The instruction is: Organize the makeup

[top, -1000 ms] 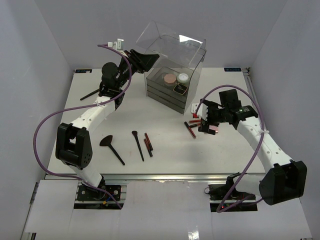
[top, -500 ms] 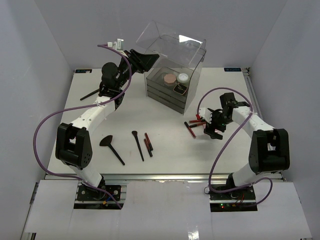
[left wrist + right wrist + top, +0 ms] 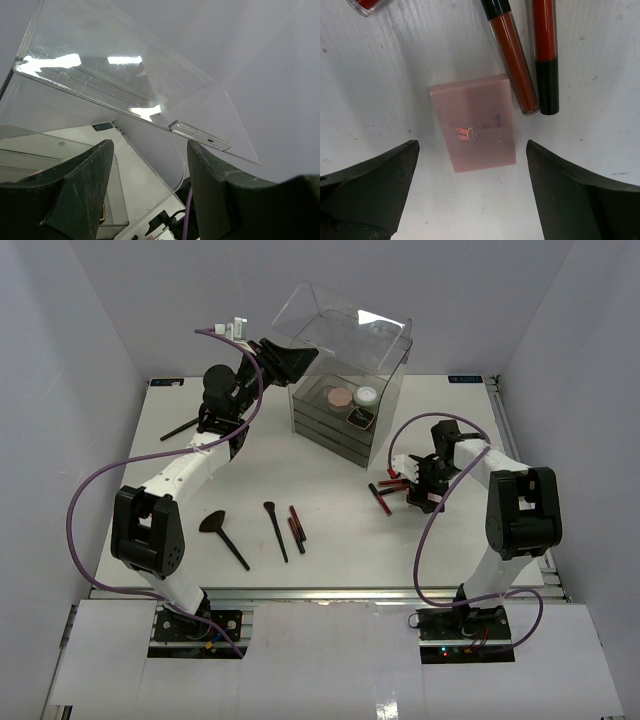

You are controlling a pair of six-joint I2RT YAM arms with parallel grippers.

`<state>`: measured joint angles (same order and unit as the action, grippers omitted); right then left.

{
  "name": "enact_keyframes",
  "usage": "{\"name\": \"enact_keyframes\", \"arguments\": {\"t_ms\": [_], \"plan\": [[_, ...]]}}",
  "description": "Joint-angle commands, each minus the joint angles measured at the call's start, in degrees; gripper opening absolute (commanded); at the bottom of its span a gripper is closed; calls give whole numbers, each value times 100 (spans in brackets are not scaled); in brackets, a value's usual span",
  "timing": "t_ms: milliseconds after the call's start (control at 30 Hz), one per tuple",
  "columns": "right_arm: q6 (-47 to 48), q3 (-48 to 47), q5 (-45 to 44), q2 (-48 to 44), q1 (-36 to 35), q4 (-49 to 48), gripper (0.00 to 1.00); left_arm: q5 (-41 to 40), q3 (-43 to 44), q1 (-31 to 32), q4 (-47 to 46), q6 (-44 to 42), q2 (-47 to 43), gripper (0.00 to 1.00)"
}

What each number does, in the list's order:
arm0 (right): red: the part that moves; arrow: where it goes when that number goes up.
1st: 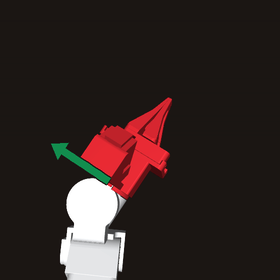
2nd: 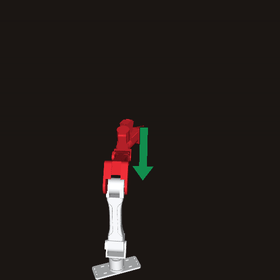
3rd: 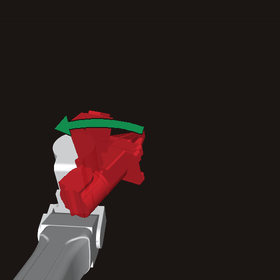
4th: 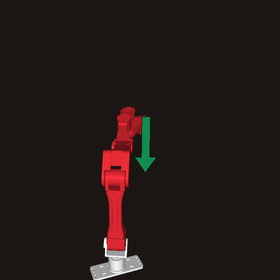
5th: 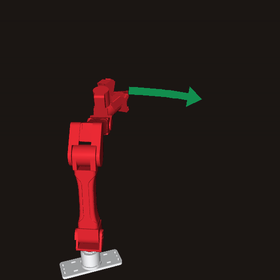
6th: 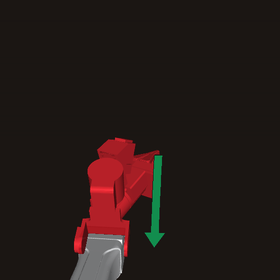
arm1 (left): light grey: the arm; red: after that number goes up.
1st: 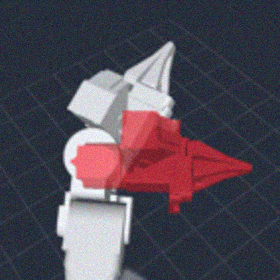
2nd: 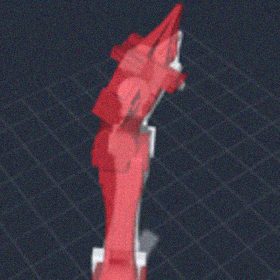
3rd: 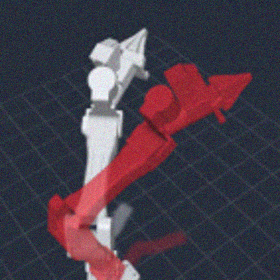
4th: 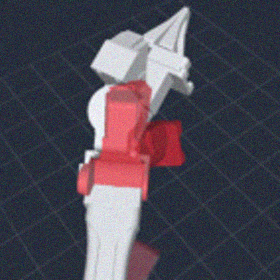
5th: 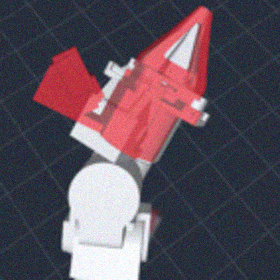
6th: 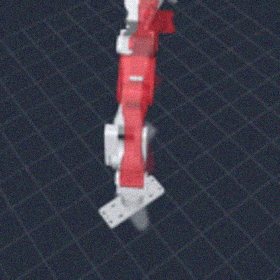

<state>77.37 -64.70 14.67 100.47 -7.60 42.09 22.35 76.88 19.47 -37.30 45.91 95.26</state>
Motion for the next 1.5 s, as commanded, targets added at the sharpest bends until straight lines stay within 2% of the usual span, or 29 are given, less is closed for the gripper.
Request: {"name": "enact_keyframes", "arguments": {"t_ms": [0,67,233,333,467,633,767,1100,1200,1300,1467], "plan": [[188,-159,54,172,21,82,98,3,128,-49,-128,-30,-122,71],[199,-142,71,240,21,58,100,-2,110,-49,-141,-36,-122,72],[191,-121,110,367,31,3,88,-11,100,-49,-143,-30,-122,72],[191,-113,132,421,34,32,77,-11,108,-44,-124,-34,-127,71],[202,-26,86,420,39,37,54,-11,111,-49,-120,-42,-131,72],[278,206,91,203,75,27,37,-11,102,-48,-137,-19,-131,71],[327,320,166,-70,109,81,34,-19,99,-49,-128,-12,-140,72],[448,611,841,-1420,45,689,25,-45,65,-49,-184,-18,-172,71],[128,645,909,-1845,-199,712,21,-23,85,-49,-201,31,-136,71],[-425,591,840,-2139,-750,696,19,-20,116,-49,-181,50,-122,71],[-1873,173,-39,-2383,-2522,100,19,-25,168,-49,-147,45,-118,71]]}}
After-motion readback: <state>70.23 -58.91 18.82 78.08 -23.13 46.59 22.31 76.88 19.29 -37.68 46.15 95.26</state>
